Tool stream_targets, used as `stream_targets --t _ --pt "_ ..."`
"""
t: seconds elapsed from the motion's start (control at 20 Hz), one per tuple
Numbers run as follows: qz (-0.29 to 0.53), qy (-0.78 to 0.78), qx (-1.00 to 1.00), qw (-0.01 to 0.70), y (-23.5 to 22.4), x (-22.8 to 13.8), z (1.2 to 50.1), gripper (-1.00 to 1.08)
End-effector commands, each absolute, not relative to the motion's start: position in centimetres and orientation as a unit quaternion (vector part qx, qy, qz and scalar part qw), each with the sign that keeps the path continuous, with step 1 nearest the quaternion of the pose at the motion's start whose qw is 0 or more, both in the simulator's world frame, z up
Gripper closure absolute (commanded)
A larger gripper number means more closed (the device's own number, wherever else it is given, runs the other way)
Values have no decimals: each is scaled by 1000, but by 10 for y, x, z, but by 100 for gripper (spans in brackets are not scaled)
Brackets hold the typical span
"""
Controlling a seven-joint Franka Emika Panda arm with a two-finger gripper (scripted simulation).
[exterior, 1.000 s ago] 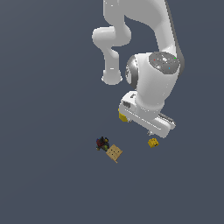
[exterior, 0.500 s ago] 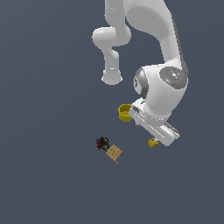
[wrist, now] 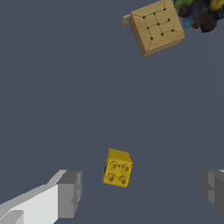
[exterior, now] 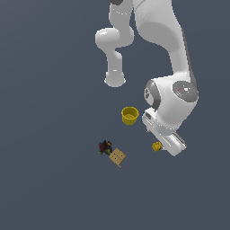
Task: Pick up a designated object from a clutter of objects.
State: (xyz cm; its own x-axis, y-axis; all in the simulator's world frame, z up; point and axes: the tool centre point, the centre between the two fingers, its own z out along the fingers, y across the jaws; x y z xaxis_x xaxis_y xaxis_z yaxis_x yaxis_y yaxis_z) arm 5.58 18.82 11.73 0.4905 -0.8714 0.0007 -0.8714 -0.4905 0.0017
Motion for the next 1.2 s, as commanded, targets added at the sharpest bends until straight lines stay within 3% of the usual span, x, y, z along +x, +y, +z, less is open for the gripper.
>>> stream_targets --t 0.0,1.15 --pt "0 -526 850 1 197 55 108 -92" --pt "0 -599 801 0 229 49 69 -92"
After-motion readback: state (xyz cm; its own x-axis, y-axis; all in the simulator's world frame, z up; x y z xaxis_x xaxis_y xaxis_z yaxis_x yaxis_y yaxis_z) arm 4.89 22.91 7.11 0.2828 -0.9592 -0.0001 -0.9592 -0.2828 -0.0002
